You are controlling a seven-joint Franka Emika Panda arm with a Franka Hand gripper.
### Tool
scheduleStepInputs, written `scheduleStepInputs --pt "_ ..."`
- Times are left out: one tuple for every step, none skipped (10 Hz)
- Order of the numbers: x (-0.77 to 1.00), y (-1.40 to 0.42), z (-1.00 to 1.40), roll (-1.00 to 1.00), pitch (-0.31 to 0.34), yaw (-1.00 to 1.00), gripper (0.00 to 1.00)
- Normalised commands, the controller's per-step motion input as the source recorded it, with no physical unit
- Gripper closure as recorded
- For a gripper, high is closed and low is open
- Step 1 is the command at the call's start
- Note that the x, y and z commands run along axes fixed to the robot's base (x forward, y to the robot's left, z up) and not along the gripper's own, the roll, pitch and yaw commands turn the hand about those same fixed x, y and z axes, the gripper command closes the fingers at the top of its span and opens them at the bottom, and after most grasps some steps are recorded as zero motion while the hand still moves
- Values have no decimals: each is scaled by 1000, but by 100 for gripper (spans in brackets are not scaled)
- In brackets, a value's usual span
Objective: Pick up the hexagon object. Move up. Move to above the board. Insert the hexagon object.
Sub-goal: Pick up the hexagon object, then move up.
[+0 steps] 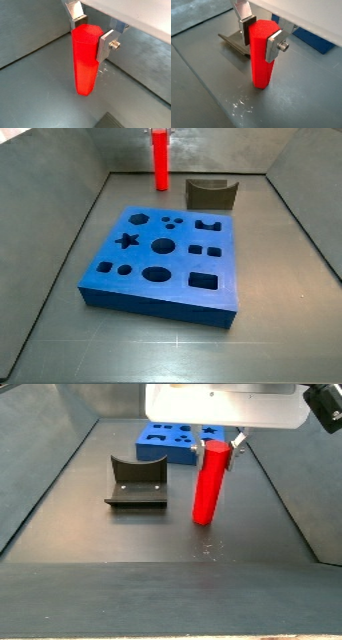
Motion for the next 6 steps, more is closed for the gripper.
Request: scheduleStepInputs --pt "0 0 0 0 0 0 100" --pt "0 0 0 0 0 0 100" --pt "0 0 0 0 0 0 100" --pt "0 0 0 0 0 0 100" --pt "0 0 833 0 0 0 100" --pt "-60 -53 753 -16 43 5 100"
